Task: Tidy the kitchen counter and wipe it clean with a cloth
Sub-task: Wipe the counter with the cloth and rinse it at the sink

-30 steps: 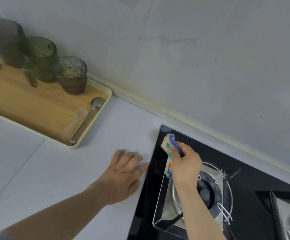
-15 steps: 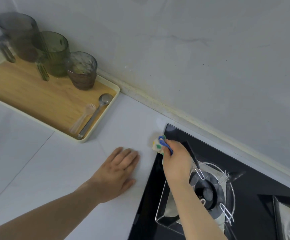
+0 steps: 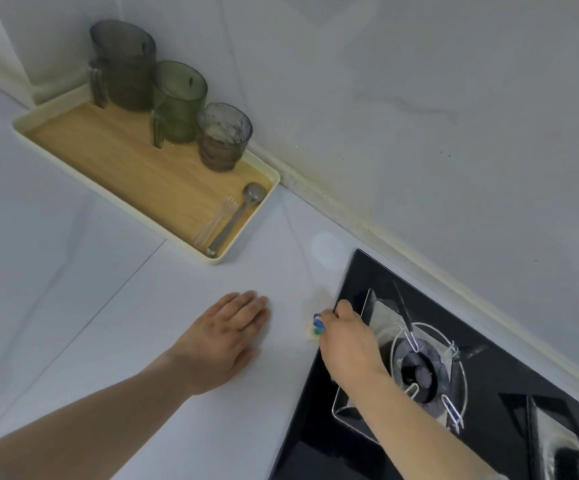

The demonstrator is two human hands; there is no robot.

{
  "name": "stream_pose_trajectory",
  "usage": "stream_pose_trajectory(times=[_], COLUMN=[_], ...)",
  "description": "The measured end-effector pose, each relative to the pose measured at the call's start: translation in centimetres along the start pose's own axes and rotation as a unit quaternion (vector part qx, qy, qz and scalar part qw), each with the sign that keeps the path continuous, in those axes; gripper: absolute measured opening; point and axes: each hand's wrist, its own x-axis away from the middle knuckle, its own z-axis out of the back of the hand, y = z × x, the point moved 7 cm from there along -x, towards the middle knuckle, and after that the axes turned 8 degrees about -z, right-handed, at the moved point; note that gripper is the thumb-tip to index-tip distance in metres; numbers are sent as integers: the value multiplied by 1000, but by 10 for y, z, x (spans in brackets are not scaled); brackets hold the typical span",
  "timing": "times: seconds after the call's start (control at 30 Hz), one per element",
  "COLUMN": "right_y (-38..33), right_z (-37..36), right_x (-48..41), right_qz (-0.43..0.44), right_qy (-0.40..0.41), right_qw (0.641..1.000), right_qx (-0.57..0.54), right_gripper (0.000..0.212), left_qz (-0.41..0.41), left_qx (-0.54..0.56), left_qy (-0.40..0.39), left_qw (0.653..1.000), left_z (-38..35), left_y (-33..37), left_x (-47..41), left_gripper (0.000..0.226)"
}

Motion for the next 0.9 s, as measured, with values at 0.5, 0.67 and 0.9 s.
stream_pose_trajectory(times=[0.5,0.67,0.9], right_y=[-42,-57,-35], right_z=[-37,-49,-3], right_x=[134,190,173], right_qz=[-91,-105,-151], right_qy=[21,-35,94], right_qw=[990,972,943], right_qx=[-110,-205,-280], right_gripper=[27,17,23], left_qz=[56,66,57], left_qx=[14,13,3], left_qy=[-48,-123,-128], left_qw=[997,990,990], left_z=[32,34,39], left_y=[11,18,33], left_x=[91,113,138], left_gripper=[60,63,65])
